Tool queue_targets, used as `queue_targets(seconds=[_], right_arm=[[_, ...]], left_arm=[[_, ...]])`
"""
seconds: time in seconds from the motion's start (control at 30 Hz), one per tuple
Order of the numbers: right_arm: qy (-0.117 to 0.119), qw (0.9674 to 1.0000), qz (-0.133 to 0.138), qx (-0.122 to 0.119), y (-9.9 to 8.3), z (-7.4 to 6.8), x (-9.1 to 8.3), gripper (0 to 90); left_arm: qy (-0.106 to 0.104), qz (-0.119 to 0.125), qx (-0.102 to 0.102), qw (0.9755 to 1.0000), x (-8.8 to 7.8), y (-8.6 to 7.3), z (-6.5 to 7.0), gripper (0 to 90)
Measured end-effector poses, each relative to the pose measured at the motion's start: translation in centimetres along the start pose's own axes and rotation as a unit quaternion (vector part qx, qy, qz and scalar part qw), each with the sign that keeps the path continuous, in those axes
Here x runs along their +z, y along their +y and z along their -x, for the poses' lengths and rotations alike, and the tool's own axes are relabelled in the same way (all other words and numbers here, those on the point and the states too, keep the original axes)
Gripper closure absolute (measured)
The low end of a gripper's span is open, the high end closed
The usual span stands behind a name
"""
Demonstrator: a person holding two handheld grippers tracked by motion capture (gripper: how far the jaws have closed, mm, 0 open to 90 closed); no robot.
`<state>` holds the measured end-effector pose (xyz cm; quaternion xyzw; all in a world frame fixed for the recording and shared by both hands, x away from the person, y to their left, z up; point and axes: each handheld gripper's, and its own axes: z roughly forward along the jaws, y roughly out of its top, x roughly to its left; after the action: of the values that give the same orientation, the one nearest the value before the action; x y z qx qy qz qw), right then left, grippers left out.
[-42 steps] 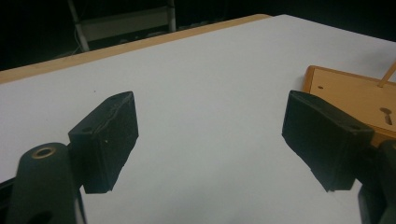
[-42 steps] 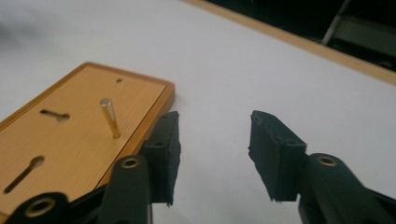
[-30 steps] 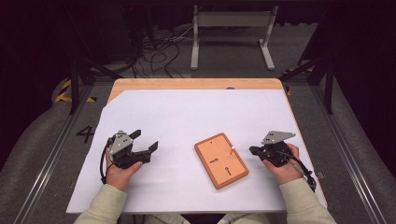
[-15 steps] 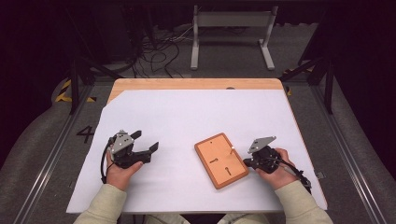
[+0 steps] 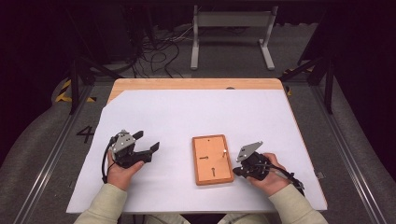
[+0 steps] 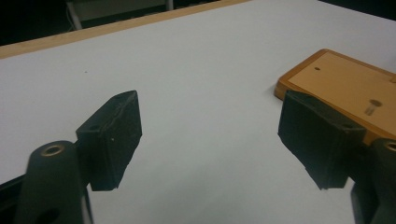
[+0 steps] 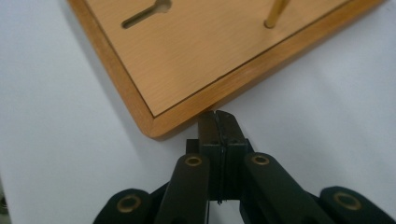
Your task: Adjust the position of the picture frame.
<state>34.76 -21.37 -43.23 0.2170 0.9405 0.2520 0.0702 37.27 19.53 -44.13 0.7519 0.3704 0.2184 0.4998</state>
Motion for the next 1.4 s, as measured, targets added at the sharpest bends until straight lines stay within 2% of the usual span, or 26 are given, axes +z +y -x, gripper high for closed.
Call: queue_targets(seconds=[0.13,0.17,0.23,0.43,0.57,0.67,0.73,0.8,0.83,0.93,1.07,1.13,1.3,1.4], right_arm=[[0.016,0.9998,0.006,-0.012,0.9,-0.7,0.6,90.0],[0.024,0.9994,0.008,-0.023,1.9,-1.2,1.2,90.0],[0.027,0.9992,0.008,-0.027,2.3,-1.3,1.5,90.0],[0.052,0.9972,0.01,-0.054,5.8,-2.1,4.0,90.0],[0.051,0.9965,0.004,-0.066,7.7,-2.7,5.0,90.0],[0.052,0.996,-0.001,-0.073,8.2,-2.9,4.9,90.0],[0.059,0.9948,0.008,-0.082,8.3,-2.7,4.1,90.0],[0.064,0.9939,0.029,-0.085,8.6,-2.4,2.5,90.0],[0.064,0.9939,0.029,-0.085,8.6,-2.4,2.5,90.0],[0.071,0.9916,0.069,-0.083,9.7,-1.4,0.1,90.0],[0.061,0.9909,0.094,-0.074,11.4,0.5,-1.1,90.0],[0.057,0.991,0.105,-0.061,12.2,1.7,-1.1,90.0],[0.039,0.9899,0.136,-0.008,14.1,4.6,0.0,90.0],[0.024,0.9916,0.127,0.012,15.5,6.3,1.3,90.0]], left_arm=[[-0.003,-0.007,-0.002,1.0,0.0,0.0,0.1,30.5],[-0.005,-0.01,-0.001,0.9999,0.0,0.0,0.1,30.9],[-0.004,-0.012,-0.001,0.9999,0.0,0.0,0.1,31.0],[-0.005,-0.011,-0.009,0.9999,-0.2,0.0,-0.1,30.6],[-0.011,-0.007,-0.01,0.9999,-0.2,-0.1,-0.1,30.2],[-0.011,-0.006,-0.012,0.9998,-0.4,-0.1,-0.2,29.8],[-0.01,-0.007,-0.011,0.9999,-0.7,-0.3,-0.3,29.2],[-0.008,-0.012,-0.015,0.9998,-1.0,-0.7,-0.3,27.9],[-0.008,-0.012,-0.015,0.9998,-1.0,-0.7,-0.3,27.2],[0.001,-0.012,-0.016,0.9998,-1.7,-1.1,-0.3,26.1],[0.016,-0.01,-0.02,0.9996,-2.7,-1.6,-0.4,24.9],[0.022,-0.011,-0.025,0.9994,-3.2,-1.8,-0.5,24.8],[0.027,-0.011,-0.032,0.9991,-3.7,-2.2,-0.8,24.3],[0.029,-0.01,-0.038,0.9988,-3.9,-2.4,-1.0,24.2]])
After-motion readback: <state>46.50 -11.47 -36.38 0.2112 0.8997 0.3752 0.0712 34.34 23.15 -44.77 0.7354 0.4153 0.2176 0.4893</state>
